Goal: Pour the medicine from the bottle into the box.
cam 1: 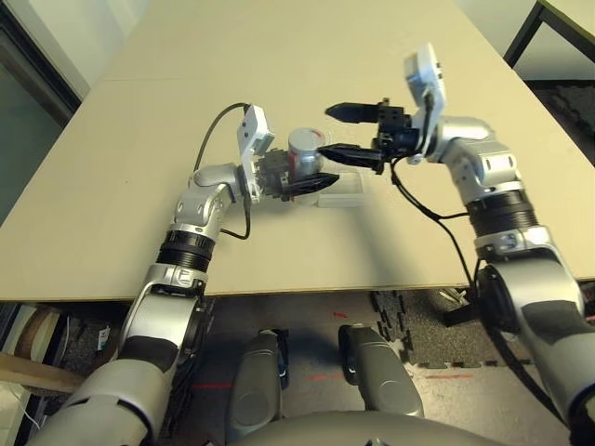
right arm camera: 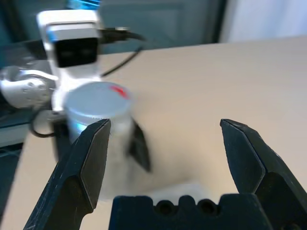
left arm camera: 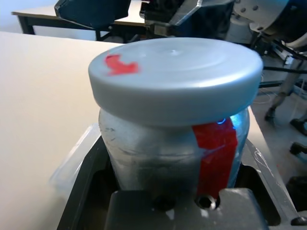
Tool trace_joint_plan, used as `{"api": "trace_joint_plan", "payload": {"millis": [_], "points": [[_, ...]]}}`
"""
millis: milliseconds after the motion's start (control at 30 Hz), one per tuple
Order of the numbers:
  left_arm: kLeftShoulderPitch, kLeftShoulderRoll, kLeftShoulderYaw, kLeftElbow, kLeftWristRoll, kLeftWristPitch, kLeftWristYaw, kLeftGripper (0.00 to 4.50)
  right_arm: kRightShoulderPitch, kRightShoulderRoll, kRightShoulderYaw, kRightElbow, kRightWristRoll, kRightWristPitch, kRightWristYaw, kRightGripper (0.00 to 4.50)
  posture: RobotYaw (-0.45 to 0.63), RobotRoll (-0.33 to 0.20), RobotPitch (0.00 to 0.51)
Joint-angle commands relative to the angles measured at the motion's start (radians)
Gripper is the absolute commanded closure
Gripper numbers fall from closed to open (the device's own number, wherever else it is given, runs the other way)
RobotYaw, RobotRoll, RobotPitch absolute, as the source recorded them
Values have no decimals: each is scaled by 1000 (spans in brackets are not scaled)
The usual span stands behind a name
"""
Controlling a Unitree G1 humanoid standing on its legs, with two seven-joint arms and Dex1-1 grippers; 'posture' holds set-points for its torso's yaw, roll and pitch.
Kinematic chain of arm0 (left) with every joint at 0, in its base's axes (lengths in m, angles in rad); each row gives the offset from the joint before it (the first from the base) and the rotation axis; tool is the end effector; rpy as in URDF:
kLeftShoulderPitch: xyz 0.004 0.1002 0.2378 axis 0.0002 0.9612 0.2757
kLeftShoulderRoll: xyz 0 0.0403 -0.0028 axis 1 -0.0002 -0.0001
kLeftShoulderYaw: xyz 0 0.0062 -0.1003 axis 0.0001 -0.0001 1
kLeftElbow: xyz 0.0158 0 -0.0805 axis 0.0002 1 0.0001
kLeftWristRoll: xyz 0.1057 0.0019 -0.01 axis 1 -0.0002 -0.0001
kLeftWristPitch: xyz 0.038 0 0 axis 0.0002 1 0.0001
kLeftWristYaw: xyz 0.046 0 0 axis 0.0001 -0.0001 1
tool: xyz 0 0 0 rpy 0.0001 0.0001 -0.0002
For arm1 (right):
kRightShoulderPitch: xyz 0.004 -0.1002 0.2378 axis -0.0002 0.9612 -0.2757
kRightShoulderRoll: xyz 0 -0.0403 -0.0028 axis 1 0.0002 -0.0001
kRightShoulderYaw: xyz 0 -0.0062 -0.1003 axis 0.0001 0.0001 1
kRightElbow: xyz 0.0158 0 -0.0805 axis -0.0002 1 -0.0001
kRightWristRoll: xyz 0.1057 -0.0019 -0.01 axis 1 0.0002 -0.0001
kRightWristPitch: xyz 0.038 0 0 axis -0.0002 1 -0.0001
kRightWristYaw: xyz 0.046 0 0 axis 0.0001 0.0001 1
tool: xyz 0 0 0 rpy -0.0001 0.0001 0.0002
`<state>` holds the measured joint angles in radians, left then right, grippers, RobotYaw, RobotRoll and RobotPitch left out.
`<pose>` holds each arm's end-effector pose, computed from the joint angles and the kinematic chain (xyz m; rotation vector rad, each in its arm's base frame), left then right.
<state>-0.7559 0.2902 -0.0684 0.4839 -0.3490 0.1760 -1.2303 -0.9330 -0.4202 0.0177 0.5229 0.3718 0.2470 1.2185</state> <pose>0.3355 0.1601 0.1538 0.0341 -0.0647 -1.3619 0.3481 -0.1896 0.2165 -0.1302 -0.1250 1.2653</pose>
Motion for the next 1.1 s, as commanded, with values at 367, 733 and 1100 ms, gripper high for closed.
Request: {"api": "trace_joint_plan", "payload": {"millis": [367,733,1100], "points": [[2,4,-14,3,10,-21,-14,1653,55,-14,0,-139,82,105,82,0,-210,0,131],[3,6,-17,-2,9,-18,-16,1653,34,100,37,-172,76,106,53,0,-203,0,128],[18,8,-19,-38,4,-3,-9,1653,-14,181,61,-54,4,-10,14,0,-184,0,125]]}}
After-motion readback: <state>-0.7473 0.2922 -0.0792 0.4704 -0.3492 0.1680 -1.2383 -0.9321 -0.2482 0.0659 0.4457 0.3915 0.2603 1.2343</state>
